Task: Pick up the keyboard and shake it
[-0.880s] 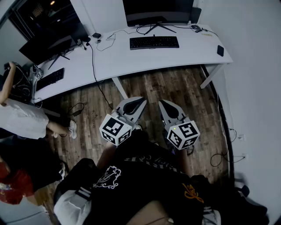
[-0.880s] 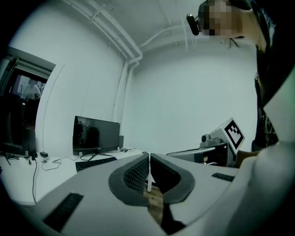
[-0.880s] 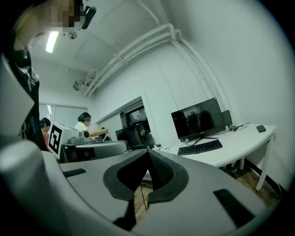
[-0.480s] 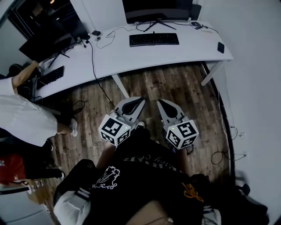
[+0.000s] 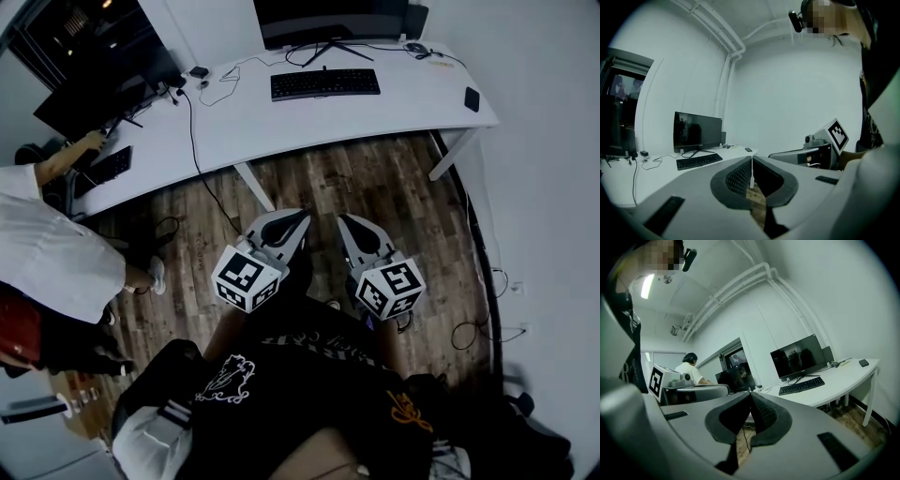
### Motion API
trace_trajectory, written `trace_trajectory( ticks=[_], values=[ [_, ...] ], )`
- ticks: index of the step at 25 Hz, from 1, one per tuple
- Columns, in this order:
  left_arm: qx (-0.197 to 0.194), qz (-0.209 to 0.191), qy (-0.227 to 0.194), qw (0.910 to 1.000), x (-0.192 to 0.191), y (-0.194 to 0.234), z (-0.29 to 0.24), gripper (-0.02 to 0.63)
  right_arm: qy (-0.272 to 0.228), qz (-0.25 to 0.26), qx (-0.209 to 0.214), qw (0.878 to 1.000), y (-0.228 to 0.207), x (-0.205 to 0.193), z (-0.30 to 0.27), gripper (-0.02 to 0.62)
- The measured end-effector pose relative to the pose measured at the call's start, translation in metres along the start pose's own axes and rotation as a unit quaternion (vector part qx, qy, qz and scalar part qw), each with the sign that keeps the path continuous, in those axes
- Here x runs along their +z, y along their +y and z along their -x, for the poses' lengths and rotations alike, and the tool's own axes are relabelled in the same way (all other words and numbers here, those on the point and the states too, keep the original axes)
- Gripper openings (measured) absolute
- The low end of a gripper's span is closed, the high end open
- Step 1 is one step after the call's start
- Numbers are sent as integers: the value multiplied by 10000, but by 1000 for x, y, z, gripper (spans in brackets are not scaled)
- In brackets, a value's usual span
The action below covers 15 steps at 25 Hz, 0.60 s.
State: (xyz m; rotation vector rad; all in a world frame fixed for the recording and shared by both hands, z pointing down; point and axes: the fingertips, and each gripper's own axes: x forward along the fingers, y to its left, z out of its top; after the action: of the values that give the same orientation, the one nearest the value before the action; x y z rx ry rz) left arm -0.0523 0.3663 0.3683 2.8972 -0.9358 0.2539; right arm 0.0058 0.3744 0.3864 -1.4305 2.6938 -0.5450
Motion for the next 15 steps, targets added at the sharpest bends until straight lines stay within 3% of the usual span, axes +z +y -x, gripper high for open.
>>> trace_trajectory(
  ticks=[7,15],
  values=[
    [-208,-24,77,9998,0,45,-42,23,102,-87,-230,9996,-38,6,-44,11],
    [-370,-144,200,9990,4,158,-86,23,269,-252,-545,9978,-75,23,-149,11]
  ],
)
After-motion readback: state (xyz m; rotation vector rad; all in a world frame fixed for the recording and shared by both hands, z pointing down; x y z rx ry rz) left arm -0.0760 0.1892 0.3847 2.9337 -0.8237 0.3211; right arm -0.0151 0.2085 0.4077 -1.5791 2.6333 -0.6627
